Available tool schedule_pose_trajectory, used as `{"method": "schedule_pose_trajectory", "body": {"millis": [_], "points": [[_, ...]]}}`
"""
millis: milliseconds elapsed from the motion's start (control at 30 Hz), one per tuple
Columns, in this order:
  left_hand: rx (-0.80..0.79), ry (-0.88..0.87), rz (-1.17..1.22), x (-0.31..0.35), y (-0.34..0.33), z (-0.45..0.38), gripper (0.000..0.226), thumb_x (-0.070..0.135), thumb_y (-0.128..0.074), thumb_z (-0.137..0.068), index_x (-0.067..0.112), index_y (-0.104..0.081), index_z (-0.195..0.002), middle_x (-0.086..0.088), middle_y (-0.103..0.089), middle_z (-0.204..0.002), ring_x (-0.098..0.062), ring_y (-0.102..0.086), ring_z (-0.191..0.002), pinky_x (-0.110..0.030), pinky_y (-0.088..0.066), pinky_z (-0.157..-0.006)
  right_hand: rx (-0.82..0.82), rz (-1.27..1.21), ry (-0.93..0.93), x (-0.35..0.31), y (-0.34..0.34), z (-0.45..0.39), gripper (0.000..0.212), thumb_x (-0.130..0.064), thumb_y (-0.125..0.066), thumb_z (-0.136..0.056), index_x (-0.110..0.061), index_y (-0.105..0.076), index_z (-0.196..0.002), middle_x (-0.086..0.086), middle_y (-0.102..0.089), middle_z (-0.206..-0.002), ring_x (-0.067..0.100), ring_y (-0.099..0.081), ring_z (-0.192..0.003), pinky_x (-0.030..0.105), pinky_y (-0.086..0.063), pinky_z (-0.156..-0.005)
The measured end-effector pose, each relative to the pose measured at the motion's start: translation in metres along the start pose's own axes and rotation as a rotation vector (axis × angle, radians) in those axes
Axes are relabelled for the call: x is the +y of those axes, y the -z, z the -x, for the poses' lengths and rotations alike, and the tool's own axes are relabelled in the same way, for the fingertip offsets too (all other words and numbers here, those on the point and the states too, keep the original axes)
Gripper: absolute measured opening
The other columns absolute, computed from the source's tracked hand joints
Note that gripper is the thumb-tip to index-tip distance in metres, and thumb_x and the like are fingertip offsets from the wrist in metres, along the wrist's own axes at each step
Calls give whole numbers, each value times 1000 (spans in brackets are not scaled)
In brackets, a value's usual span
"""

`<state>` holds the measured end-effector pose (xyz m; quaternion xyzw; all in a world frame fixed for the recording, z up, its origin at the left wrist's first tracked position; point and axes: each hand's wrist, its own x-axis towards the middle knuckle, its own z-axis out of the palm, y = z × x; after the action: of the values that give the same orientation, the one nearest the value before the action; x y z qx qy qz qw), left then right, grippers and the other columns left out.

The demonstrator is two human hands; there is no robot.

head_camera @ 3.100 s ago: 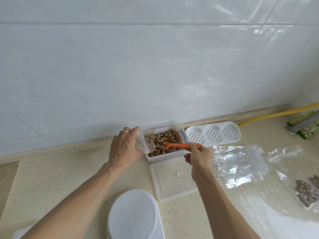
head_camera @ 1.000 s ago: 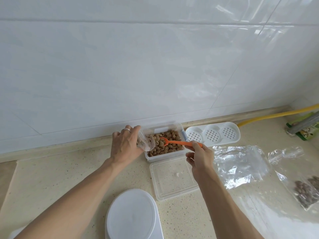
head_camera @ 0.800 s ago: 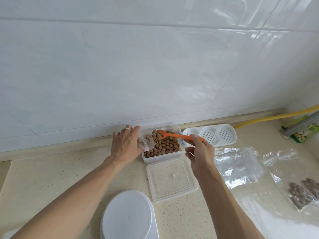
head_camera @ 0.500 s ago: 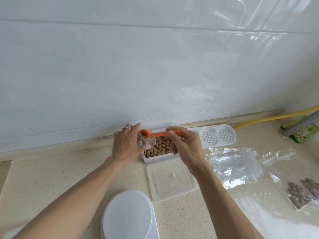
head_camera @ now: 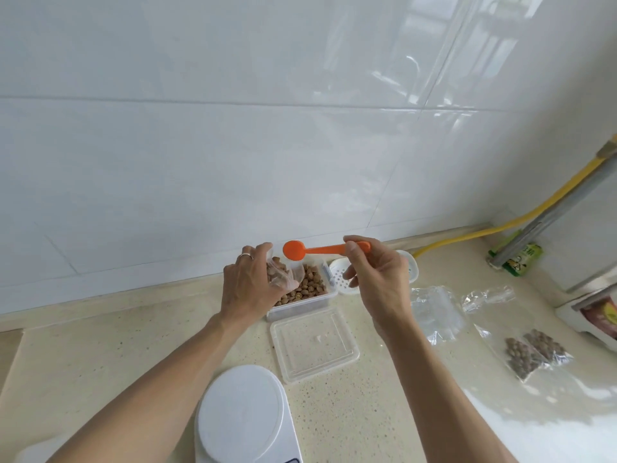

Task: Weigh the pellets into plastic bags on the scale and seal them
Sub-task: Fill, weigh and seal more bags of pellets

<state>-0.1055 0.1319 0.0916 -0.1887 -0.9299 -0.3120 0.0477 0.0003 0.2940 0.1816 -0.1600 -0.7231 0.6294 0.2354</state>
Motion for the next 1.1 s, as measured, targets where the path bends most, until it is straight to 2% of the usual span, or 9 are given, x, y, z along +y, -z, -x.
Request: {"method": "schedule_pose_trajectory", "body": {"millis": [133,233,367,433,567,800,900,1000,1100], "points": [[-23,-49,-9,15,7,19,72,47,-72,-74,18,-42,-133,-6,-52,-117,-24,-55,-109,-40,-40,-90,240,-228,-169,-3,21,20,13,-20,-64,-95,-17,-74,-87,4,-71,-81,14,-60,-64,26,-48,-57],[-52,-84,31,27,9,38,84,64,-71,-66,17,-44,-131,-6,-53,-114,-25,-55,-105,-40,-42,-88,420,-405,-287,6,40,38,11,-18,-64,-95,-11,-70,-89,8,-70,-80,13,-64,-63,22,-52,-56],[-30,-187,33,43,2,67,78,57,-80,-64,16,-49,-121,-5,-59,-105,-28,-58,-99,-40,-45,-82,616,-386,-430,41,62,75,3,-5,-60,-95,-5,-61,-92,15,-70,-80,17,-71,-62,22,-57,-56],[-61,-239,31,50,-3,82,77,51,-84,-62,14,-50,-121,-3,-62,-100,-27,-58,-96,-40,-46,-81,677,-377,-534,67,71,102,9,1,-57,-93,-6,-58,-87,17,-69,-78,19,-71,-62,23,-59,-59],[-131,-348,-30,59,-14,108,81,51,-81,-66,14,-45,-129,-7,-62,-107,-29,-58,-101,-41,-45,-84,671,-339,-701,119,81,160,8,2,-58,-91,-5,-60,-88,17,-71,-81,21,-69,-67,27,-57,-62],[-292,-361,-93,67,-18,143,88,54,-69,-66,12,-39,-137,-15,-52,-123,-32,-52,-114,-44,-38,-94,671,-266,-803,156,87,215,7,-2,-68,-87,-6,-63,-85,14,-69,-82,20,-65,-70,31,-56,-69],[-314,-370,-125,68,-22,150,86,47,-76,-70,13,-37,-138,-12,-52,-124,-30,-50,-115,-42,-36,-94,670,-140,-802,163,88,222,11,-15,-74,-85,-7,-67,-84,15,-71,-86,20,-64,-76,35,-54,-74],[-311,-386,-139,65,-24,153,90,51,-80,-68,15,-37,-138,-10,-53,-121,-28,-52,-112,-42,-37,-93,689,-61,-805,163,89,225,21,-28,-74,-86,-8,-70,-86,6,-71,-87,15,-61,-80,26,-44,-65],[-300,-390,-129,65,-23,155,92,54,-80,-67,15,-38,-138,-10,-53,-121,-27,-52,-112,-42,-38,-95,692,14,-818,158,90,227,28,-35,-72,-88,-8,-70,-84,-2,-69,-82,11,-58,-75,28,-45,-67]]}}
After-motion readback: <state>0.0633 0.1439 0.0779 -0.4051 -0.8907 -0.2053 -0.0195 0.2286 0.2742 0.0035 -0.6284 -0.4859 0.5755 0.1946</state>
